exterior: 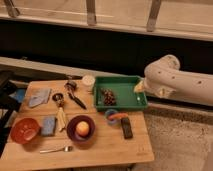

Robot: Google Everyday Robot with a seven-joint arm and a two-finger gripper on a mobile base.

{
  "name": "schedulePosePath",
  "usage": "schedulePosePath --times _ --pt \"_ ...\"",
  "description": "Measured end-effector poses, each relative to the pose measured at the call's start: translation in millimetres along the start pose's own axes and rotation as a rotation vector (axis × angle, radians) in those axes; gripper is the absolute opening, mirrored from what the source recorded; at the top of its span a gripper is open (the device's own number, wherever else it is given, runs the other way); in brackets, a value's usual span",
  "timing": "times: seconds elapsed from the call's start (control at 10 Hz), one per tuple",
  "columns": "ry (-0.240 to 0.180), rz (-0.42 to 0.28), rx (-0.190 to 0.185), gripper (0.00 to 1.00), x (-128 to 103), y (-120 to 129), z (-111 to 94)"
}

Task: Place grapes in red bowl

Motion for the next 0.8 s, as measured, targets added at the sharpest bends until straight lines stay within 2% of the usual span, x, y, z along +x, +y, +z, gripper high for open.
schedulePosePath --times 0.2,0.3,0.7,0.8 --pt "0.000 -0.086 -0.053 0.80 -12 57 1" --pt "0.000 -0.094 -0.066 0.80 -13 66 1" --pt "0.000 -0.092 -0.066 0.80 -13 65 2" --pt "0.007 -0.085 -0.081 0.80 -11 64 4"
